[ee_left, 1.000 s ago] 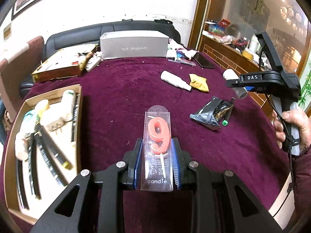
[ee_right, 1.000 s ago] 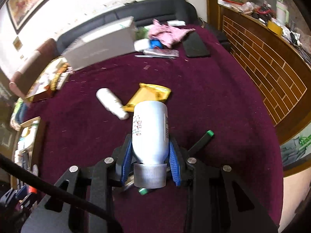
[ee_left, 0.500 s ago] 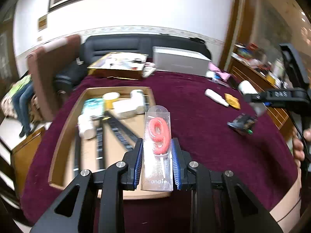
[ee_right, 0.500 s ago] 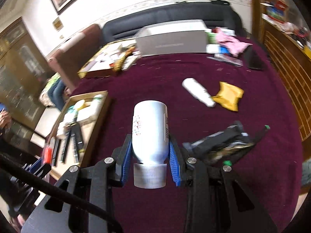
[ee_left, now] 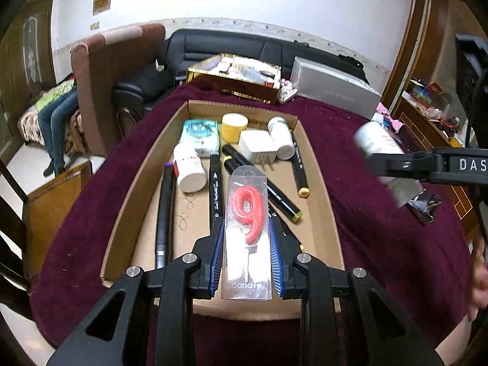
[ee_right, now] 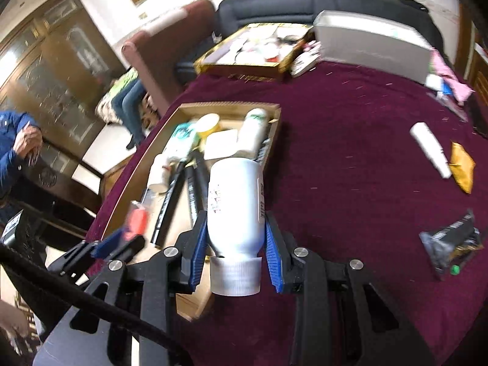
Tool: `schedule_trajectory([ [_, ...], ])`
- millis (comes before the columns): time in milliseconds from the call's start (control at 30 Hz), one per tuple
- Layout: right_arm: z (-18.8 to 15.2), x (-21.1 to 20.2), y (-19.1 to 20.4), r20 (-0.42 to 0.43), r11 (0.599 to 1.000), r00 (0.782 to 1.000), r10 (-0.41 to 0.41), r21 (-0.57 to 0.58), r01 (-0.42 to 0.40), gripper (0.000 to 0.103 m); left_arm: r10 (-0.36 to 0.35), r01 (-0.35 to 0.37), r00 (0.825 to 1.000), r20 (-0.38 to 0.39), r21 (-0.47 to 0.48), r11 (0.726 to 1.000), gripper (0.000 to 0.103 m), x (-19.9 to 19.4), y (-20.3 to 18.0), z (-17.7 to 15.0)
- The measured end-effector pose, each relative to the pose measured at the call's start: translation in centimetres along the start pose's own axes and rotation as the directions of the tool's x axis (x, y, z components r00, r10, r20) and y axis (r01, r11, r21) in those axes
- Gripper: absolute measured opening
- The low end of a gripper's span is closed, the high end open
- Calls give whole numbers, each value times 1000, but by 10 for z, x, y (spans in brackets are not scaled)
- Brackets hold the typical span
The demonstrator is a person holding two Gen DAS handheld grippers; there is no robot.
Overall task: Organize objects
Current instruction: 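Carry the candle box and white bottle over the cardboard tray, then lower the candle box and bottle into the tray and open both grippers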
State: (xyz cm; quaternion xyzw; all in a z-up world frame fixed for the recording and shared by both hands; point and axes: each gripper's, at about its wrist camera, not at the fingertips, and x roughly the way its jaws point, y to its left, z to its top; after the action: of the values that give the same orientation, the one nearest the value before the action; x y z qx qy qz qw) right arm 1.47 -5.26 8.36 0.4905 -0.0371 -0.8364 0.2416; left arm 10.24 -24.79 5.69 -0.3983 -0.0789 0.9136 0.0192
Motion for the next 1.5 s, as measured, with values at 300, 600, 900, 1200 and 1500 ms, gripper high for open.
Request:
schedule_trajectory([
  [300, 16, 70, 20, -113, 1000, 994, 8, 4, -8, 33, -1, -4, 997, -81, -65, 998, 23, 39, 13, 3],
  [600, 28, 105, 21, -152, 999, 987, -53, -11, 52, 32, 0, -9, 994, -109, -80, 997, 24, 54, 19, 11],
  [900, 33, 115, 15, -155, 998, 985, -69, -9, 69, 32, 4, -12, 992, -129, -61, 998, 24, 61, 18, 13],
  [1200, 30, 115, 18, -141, 994, 985, -101, -46, 96, 32, -4, -8, 993, -119, -100, 995, 26, 50, 23, 10],
  [1500, 29, 101, 16, -108, 998, 992, -64, -9, 63, 42, 22, -29, 998, -64, -104, 994, 40, 22, 26, 12],
])
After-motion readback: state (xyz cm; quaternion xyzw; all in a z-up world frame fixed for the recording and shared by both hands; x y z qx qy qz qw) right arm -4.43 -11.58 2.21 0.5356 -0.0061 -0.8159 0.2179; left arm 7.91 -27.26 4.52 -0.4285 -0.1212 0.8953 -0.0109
